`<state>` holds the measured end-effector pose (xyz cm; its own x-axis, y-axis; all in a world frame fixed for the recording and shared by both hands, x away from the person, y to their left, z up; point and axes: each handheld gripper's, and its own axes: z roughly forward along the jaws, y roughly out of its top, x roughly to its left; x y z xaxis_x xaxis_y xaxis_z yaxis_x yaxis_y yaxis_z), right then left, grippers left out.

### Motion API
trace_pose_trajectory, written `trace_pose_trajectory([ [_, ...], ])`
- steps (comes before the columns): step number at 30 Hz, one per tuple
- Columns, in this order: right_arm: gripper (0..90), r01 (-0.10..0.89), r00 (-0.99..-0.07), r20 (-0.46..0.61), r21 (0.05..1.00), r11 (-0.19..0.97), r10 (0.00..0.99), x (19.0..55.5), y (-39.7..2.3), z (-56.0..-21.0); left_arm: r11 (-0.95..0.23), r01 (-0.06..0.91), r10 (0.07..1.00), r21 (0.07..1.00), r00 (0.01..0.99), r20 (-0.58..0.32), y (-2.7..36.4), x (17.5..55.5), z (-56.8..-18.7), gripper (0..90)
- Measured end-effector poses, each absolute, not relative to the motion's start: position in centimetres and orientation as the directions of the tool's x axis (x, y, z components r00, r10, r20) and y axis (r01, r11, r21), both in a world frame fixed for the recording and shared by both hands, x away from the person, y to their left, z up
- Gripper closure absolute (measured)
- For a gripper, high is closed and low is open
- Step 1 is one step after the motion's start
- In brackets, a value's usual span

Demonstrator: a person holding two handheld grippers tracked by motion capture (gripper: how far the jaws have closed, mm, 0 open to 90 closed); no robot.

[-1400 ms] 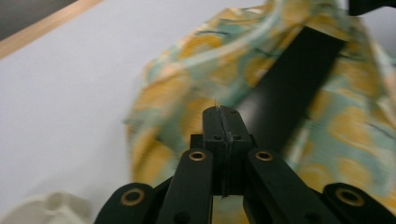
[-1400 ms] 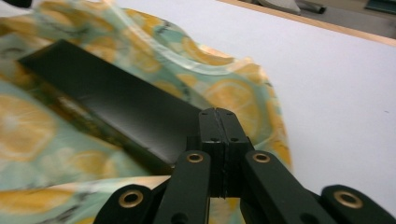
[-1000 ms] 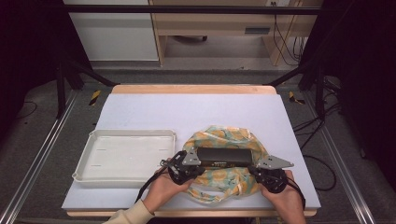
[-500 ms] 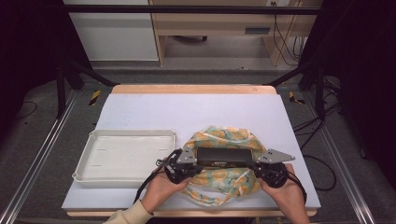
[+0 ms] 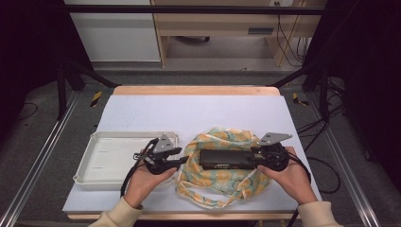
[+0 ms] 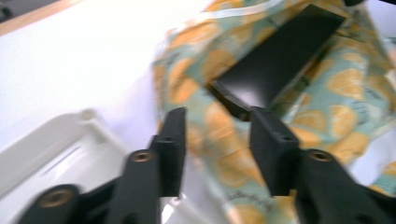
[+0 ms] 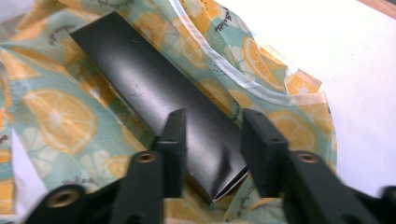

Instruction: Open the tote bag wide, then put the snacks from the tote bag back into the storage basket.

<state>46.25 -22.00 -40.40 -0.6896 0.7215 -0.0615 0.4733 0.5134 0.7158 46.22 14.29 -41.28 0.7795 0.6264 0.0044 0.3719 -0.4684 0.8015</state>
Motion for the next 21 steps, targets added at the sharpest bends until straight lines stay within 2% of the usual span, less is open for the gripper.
trace_pose_trajectory([
  [1, 54.3, 0.473, -0.690, -0.061, 0.716, 0.513, 0.722, 46.3, -22.0, -40.4, -0.464, 0.380, 0.640, 0.800, 0.769, 0.006, 14.7, 46.4, -41.3, 51.2],
  [7, 43.8, 0.439, -0.743, -0.107, 0.667, 0.602, 0.661, 47.0, -20.8, -39.8, -0.451, 0.419, 0.717, 0.788, 0.695, 0.041, 18.1, 47.5, -41.2, 25.7],
  [9, 43.3, 0.434, -0.751, -0.115, 0.658, 0.616, 0.651, 47.0, -20.6, -39.7, -0.442, 0.425, 0.727, 0.790, 0.685, 0.038, 18.7, 47.7, -41.2, 23.8],
  [10, 40.1, 0.428, -0.760, -0.133, 0.634, 0.644, 0.636, 47.1, -20.2, -39.3, -0.441, 0.429, 0.729, 0.788, 0.684, 0.036, 19.2, 47.7, -41.2, 19.2],
  [12, 38.4, 0.424, -0.768, -0.137, 0.623, 0.657, 0.625, 47.2, -20.0, -39.2, -0.436, 0.434, 0.740, 0.788, 0.671, 0.039, 19.9, 47.8, -41.2, 17.8],
  [13, 33.9, 0.400, -0.792, -0.160, 0.593, 0.699, 0.589, 47.5, -19.7, -39.0, -0.426, 0.435, 0.748, 0.793, 0.662, 0.039, 20.3, 47.9, -41.1, 15.9],
  [21, 31.7, 0.379, -0.830, -0.159, 0.542, 0.750, 0.534, 48.1, -19.3, -39.2, -0.405, 0.437, 0.758, 0.803, 0.652, 0.028, 21.4, 48.0, -40.8, 13.6],
])
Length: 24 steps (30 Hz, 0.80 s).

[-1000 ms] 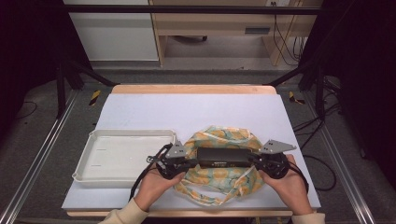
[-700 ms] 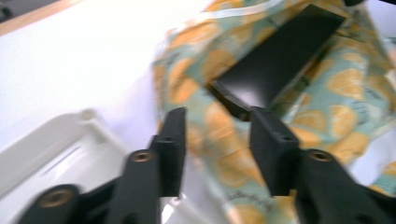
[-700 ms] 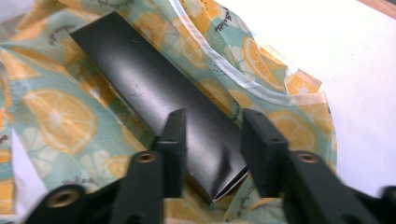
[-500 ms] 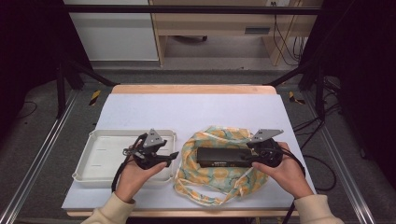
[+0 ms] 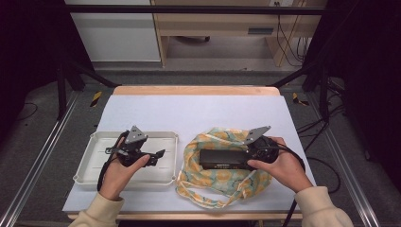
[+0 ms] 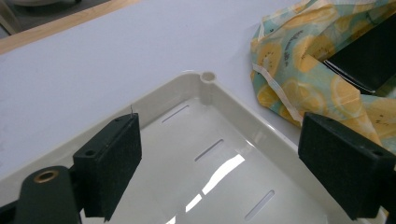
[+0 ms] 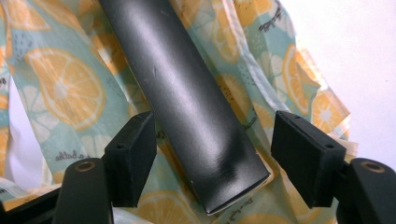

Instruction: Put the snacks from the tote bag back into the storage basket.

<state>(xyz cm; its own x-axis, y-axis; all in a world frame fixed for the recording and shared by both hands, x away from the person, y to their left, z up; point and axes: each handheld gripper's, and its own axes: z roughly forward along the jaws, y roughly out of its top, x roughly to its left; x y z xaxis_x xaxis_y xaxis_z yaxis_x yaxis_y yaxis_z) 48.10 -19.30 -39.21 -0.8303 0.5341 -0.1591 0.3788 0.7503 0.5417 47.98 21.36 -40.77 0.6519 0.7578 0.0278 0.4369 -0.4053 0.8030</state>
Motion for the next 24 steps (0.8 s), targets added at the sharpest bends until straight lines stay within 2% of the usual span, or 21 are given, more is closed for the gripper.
trace_pose_trajectory([
  [3, 36.0, 0.377, -0.835, -0.158, 0.535, 0.756, 0.528, 48.2, -19.3, -39.3, -0.413, 0.437, 0.755, 0.799, 0.655, 0.031, 21.6, 48.0, -40.7, 12.8],
  [8, 37.5, 0.355, -0.848, -0.171, 0.519, 0.777, 0.502, 48.2, -19.3, -39.1, -0.417, 0.442, 0.756, 0.794, 0.654, 0.033, 22.0, 48.2, -40.8, 11.9],
  [18, 37.6, 0.316, -0.888, -0.156, 0.476, 0.821, 0.432, 48.5, -19.0, -39.7, -0.408, 0.444, 0.758, 0.798, 0.652, 0.025, 22.8, 48.3, -40.7, 12.0],
  [24, 32.8, 0.301, -0.899, -0.168, 0.431, 0.850, 0.404, 49.1, -18.5, -40.4, -0.423, 0.445, 0.751, 0.790, 0.660, 0.030, 22.6, 48.3, -40.9, 12.2],
])
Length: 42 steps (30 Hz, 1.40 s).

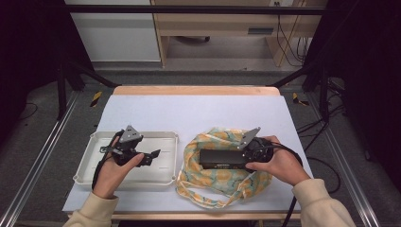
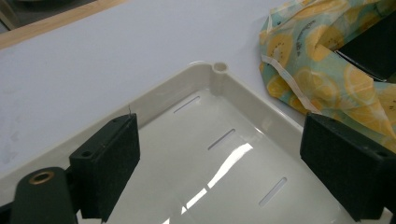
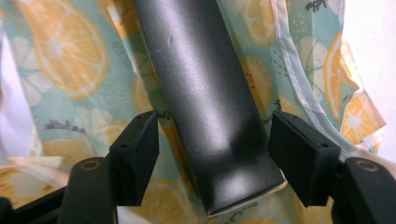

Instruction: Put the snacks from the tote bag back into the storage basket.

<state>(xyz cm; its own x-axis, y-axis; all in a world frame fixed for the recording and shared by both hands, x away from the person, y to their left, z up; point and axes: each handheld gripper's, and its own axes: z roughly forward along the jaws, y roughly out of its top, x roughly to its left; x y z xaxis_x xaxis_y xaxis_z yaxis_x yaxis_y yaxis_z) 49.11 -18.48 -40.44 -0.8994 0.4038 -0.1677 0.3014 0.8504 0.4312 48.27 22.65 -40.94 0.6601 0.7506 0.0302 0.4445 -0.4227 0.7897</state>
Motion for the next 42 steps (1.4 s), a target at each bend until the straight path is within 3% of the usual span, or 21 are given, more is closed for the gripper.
trace_pose_trajectory([
  [4, 29.1, 0.312, -0.905, -0.148, 0.407, 0.858, 0.399, 49.8, -18.5, -41.1, -0.423, 0.447, 0.749, 0.788, 0.662, 0.027, 22.6, 48.2, -41.0, 12.4],
  [17, 30.4, 0.321, -0.922, -0.100, 0.343, 0.883, 0.374, 51.2, -18.4, -42.7, -0.446, 0.450, 0.736, 0.774, 0.676, 0.032, 22.1, 48.2, -41.4, 12.6],
  [23, 37.4, 0.293, -0.933, -0.101, 0.339, 0.894, 0.344, 51.0, -18.6, -42.6, -0.469, 0.447, 0.721, 0.762, 0.692, 0.038, 21.5, 48.1, -41.7, 12.7],
  [42, 43.2, 0.232, -0.937, -0.133, 0.459, 0.857, 0.324, 49.4, -20.0, -41.0, -0.471, 0.452, 0.721, 0.757, 0.692, 0.035, 21.8, 48.2, -41.7, 12.8],
])
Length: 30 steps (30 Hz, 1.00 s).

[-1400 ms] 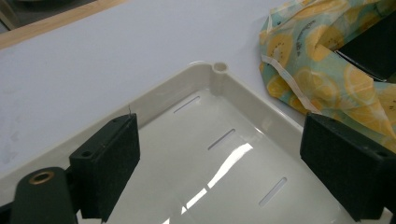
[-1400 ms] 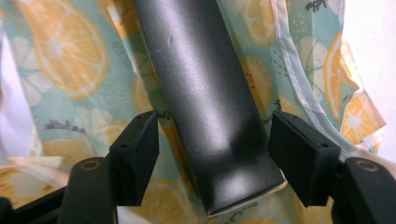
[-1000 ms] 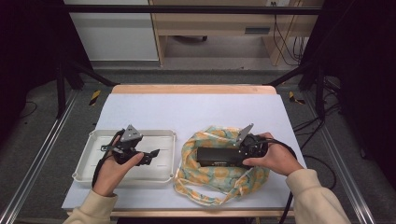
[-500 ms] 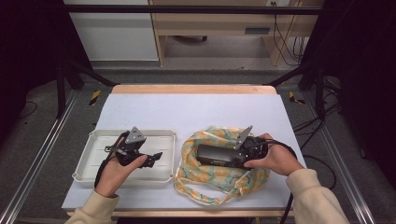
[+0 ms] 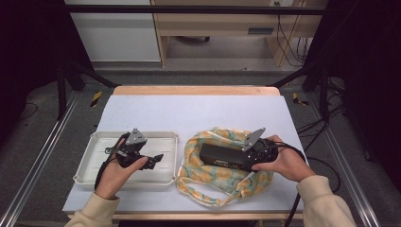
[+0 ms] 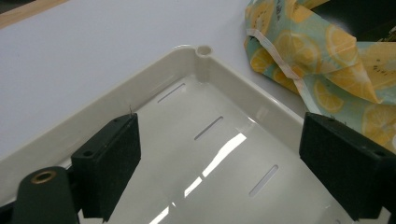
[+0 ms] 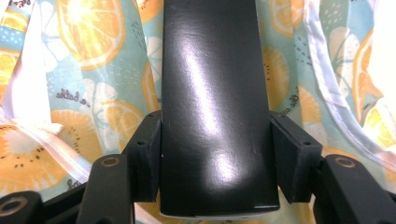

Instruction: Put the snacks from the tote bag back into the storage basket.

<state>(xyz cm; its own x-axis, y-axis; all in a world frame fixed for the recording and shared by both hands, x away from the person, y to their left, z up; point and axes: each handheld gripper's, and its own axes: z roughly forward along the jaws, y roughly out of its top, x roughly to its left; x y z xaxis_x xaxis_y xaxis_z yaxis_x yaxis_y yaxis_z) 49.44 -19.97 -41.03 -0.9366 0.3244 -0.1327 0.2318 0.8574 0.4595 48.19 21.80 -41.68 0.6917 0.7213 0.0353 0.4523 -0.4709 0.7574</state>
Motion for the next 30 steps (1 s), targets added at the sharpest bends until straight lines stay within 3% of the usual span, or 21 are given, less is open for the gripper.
trace_pose_trajectory([
  [16, 43.2, 0.215, -0.914, -0.164, 0.577, 0.788, 0.370, 48.0, -21.8, -37.7, -0.464, 0.466, 0.730, 0.753, 0.682, 0.028, 22.4, 48.4, -41.7, 12.6],
  [30, 43.2, 0.241, -0.890, -0.169, 0.616, 0.750, 0.424, 47.8, -21.9, -36.7, -0.486, 0.485, 0.720, 0.727, 0.694, 0.018, 22.4, 48.5, -42.0, 9.0],
])
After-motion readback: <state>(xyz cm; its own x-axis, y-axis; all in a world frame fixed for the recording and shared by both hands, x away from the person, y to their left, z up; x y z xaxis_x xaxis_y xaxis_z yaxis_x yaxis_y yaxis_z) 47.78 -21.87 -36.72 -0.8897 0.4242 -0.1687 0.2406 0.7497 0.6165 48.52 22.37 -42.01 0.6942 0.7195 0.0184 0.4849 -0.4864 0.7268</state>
